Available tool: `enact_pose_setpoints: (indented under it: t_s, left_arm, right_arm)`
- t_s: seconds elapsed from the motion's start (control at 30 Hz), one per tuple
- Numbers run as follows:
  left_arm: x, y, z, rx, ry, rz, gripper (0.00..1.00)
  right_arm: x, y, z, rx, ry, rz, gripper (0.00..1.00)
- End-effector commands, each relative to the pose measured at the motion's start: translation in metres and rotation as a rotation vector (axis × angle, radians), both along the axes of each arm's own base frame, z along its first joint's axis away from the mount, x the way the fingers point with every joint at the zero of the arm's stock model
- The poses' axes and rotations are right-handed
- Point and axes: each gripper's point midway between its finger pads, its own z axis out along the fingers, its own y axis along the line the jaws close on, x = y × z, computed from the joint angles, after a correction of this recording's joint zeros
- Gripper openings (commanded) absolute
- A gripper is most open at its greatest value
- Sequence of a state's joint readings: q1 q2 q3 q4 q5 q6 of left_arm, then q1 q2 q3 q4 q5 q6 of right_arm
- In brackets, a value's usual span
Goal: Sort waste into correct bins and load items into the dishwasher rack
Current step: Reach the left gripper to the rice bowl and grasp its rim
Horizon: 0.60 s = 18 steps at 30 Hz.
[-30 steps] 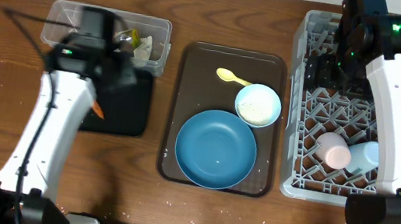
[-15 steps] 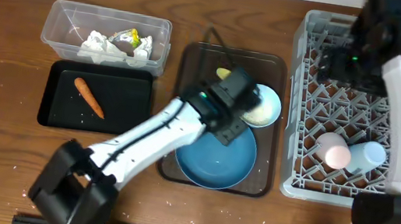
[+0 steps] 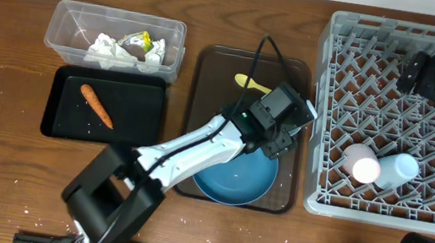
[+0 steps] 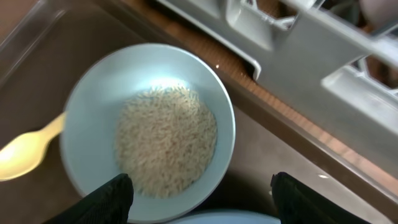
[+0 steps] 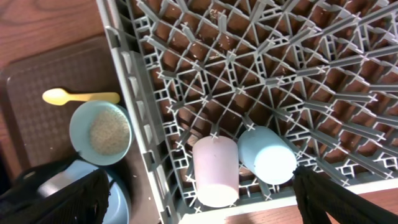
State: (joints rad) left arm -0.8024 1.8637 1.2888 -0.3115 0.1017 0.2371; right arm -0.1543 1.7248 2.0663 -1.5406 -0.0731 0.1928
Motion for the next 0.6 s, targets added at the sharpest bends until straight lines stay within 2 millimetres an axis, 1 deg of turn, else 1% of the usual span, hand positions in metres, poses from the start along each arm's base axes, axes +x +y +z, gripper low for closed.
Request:
enact_pose_setpoints:
  t_s: [0.0, 0.17, 0.27, 0.4, 0.47, 0.57]
  left_arm:
    - [0.0, -0.009, -0.008, 0.018, -0.026, -0.048, 0.74]
    - [-0.009, -0.024, -0.023, 0.047, -0.03, -0.109, 0.73]
    - [-0.01, -0.024, -0.036, 0.084, -0.032, -0.109, 0.73]
    - [-0.005, -0.021, -0.051, 0.116, -0.037, -0.092, 0.72]
    - [-0.001, -0.021, -0.052, 0.121, -0.054, -0.081, 0.72]
    - [0.004, -0.025, -0.048, 0.1, -0.079, -0.076, 0.66]
  right_arm:
    - [0.0, 0.002, 0.007, 0.003, -0.02, 0.02, 0.93]
    - [-0.002, 0.002, 0.006, 0.004, -0.013, 0.021, 0.93]
    - [-0.004, 0.002, 0.005, 0.005, -0.004, 0.021, 0.93]
    - [-0.008, 0.003, 0.004, 0.004, 0.01, 0.031, 0.92]
    - [-0.008, 0.003, 0.004, 0.004, 0.013, 0.031, 0.92]
    - [-0.008, 0.003, 0.004, 0.004, 0.014, 0.031, 0.92]
